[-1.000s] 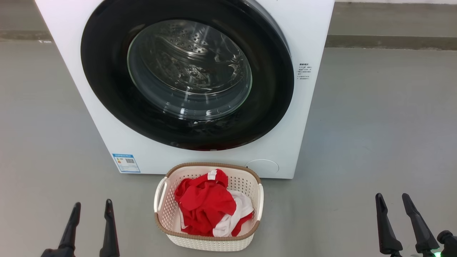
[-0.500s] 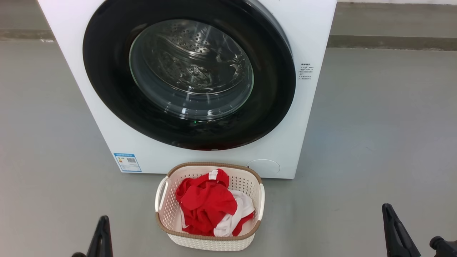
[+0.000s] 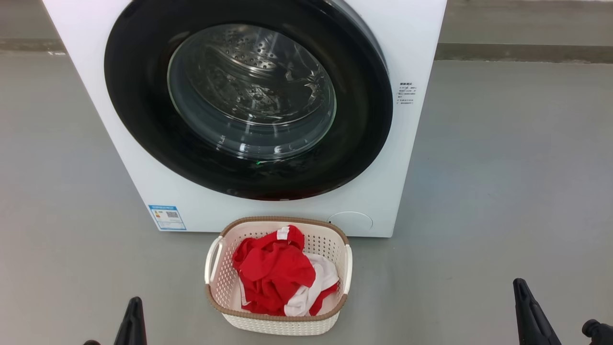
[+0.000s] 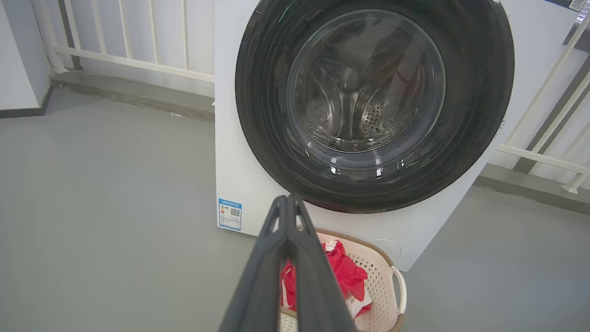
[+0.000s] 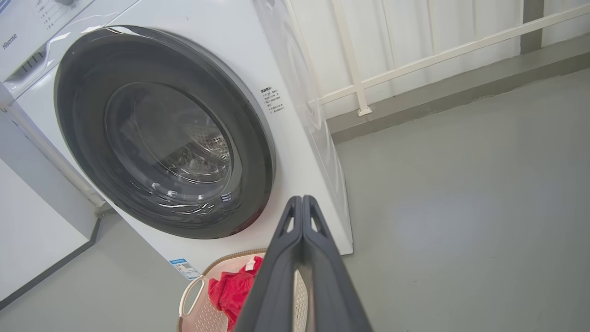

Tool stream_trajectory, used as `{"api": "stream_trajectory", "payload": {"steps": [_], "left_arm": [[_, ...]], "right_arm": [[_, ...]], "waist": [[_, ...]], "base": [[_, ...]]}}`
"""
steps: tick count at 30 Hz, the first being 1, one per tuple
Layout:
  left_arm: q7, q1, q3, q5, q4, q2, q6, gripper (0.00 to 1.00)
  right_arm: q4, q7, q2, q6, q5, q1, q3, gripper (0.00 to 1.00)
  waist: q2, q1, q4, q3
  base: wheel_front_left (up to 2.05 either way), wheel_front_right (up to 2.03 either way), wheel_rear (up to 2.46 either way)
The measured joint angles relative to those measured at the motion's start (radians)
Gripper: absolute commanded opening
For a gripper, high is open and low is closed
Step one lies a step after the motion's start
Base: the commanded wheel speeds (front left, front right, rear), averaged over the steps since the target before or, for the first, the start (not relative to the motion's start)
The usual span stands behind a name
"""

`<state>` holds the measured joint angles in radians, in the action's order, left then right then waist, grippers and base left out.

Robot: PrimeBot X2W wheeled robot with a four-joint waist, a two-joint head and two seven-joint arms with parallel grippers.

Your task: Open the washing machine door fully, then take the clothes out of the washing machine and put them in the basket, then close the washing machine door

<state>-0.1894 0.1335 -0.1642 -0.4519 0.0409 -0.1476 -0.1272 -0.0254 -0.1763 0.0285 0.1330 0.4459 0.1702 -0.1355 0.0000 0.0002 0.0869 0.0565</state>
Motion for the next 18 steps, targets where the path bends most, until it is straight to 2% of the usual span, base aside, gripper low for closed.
{"api": "stream_trajectory", "payload": {"steps": [18], "left_arm": [[0.04,-0.027,0.032,-0.204,0.045,0.013,0.037,0.0]], "right_arm": [[-0.04,0.044,0.001,0.0,0.192,-0.03,0.0,0.0]], "waist": [[0.0,-0.0001,-0.015,-0.01]], "base": [[0.0,0.0,0.0]]}}
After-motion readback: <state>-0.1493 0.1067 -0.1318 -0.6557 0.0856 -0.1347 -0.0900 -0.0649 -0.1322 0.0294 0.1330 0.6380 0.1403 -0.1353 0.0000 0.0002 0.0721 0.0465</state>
